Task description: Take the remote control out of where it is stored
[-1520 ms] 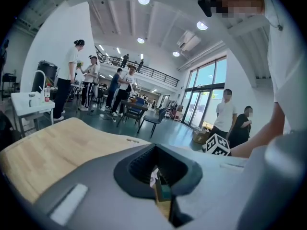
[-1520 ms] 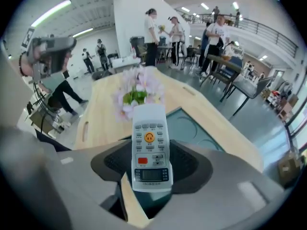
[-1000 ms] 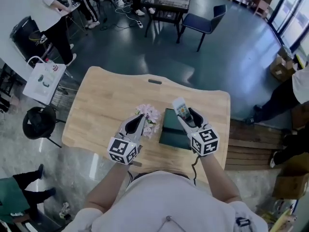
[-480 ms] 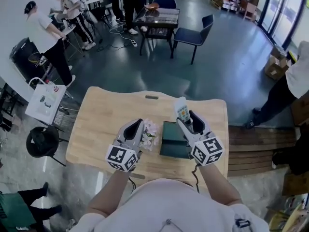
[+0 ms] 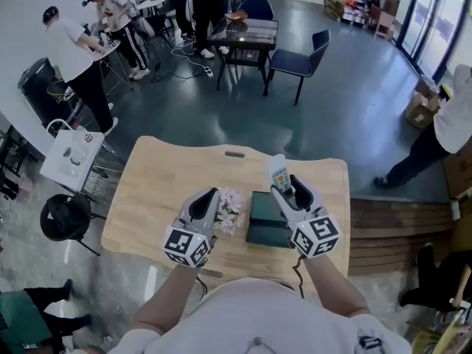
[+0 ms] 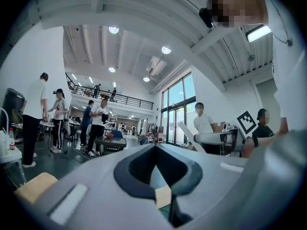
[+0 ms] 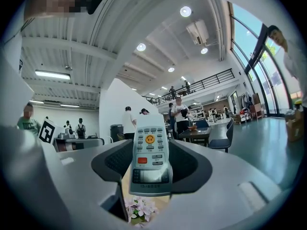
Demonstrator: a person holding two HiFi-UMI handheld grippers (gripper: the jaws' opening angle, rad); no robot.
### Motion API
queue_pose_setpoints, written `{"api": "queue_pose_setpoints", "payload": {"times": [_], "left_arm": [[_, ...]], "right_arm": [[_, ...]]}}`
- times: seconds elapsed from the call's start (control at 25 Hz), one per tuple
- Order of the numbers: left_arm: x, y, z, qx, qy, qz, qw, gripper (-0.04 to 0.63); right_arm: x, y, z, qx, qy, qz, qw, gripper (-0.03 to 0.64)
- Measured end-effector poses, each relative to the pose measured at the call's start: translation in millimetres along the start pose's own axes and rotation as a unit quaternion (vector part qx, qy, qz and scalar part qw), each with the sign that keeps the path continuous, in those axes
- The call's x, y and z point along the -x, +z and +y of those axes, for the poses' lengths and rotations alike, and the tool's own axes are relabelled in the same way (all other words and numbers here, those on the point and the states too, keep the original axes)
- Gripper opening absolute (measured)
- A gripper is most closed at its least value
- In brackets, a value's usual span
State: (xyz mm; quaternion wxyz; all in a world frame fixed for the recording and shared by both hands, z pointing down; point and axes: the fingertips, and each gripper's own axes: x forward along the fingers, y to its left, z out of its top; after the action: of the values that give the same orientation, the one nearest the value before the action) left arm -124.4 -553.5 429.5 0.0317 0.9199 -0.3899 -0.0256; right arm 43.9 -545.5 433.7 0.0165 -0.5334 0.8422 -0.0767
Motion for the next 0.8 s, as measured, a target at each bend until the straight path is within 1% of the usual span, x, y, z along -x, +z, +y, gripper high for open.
{"api": "queue_pose_setpoints", "payload": {"times": [0.8], "left_arm": [[5.6,-7.4,2.7,0.007,-0.001,0.005,1.0000,0.000]], "right_arm": [[2.5,-5.2,2.7,0.007,-0.006,0.011,1.000,0.264]]}}
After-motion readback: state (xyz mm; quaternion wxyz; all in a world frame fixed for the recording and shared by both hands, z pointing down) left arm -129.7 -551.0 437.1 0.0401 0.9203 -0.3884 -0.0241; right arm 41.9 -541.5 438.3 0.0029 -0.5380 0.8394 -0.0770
